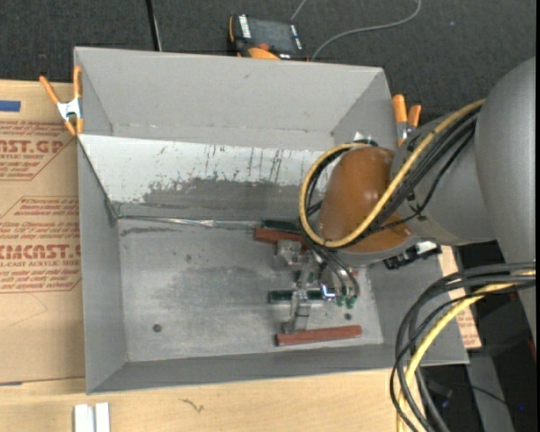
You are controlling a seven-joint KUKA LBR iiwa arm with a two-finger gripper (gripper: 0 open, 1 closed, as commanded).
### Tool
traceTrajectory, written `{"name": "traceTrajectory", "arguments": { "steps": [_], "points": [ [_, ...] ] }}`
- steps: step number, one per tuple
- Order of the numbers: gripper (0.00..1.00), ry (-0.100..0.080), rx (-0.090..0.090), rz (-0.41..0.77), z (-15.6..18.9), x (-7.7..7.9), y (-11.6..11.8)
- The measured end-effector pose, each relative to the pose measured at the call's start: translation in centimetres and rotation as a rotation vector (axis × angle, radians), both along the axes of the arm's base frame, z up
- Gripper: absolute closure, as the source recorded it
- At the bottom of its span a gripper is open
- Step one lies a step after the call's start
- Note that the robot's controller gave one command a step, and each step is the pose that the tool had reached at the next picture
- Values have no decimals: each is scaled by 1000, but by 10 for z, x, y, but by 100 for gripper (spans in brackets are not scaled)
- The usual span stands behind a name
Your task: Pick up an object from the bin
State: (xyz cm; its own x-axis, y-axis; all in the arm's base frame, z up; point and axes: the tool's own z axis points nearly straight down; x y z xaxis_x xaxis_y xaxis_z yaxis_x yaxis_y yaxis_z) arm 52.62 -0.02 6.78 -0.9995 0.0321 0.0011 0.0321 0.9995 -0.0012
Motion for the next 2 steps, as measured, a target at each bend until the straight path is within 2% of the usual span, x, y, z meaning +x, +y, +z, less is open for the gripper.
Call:
{"name": "traceTrajectory", "arguments": {
  "steps": [1, 2],
  "points": [
    [100, -2, 1, 1, 3, 1, 1],
    [100, -12, 2, -17, 189, 17, -1]
  ]
}}
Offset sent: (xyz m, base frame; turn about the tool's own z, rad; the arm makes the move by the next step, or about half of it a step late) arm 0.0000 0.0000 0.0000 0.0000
